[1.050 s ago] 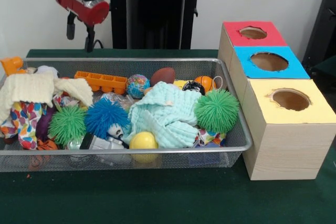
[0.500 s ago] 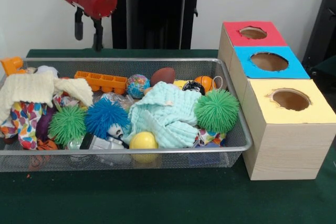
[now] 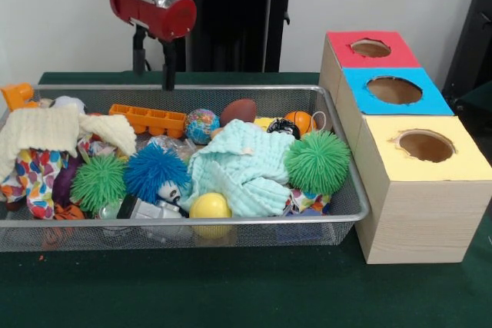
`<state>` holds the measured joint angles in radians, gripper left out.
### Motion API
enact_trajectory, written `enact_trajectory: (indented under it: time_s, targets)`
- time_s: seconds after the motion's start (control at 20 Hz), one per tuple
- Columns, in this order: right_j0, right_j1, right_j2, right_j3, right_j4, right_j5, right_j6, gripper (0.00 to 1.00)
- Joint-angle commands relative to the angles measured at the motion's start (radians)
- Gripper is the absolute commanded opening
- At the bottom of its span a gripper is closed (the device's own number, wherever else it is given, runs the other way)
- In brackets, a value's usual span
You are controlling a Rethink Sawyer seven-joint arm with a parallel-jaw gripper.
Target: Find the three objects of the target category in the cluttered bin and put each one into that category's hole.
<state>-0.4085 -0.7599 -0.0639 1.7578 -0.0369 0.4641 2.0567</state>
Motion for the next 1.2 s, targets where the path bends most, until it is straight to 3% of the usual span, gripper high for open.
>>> enact_trajectory:
  time_s: [0.05,0.55,0.9,1.2]
  targets:
    - [0.009,0.090,0.083,0.086,0.022,-0.048,0.117,1.00]
    - [0.028,0.246,0.049,0.042,-0.018,-0.159,0.117,1.00]
    - [0.054,0.352,-0.014,0.010,-0.052,-0.213,0.102,1.00]
    - [0.030,0.435,-0.026,-0.022,-0.088,-0.312,0.079,1.00]
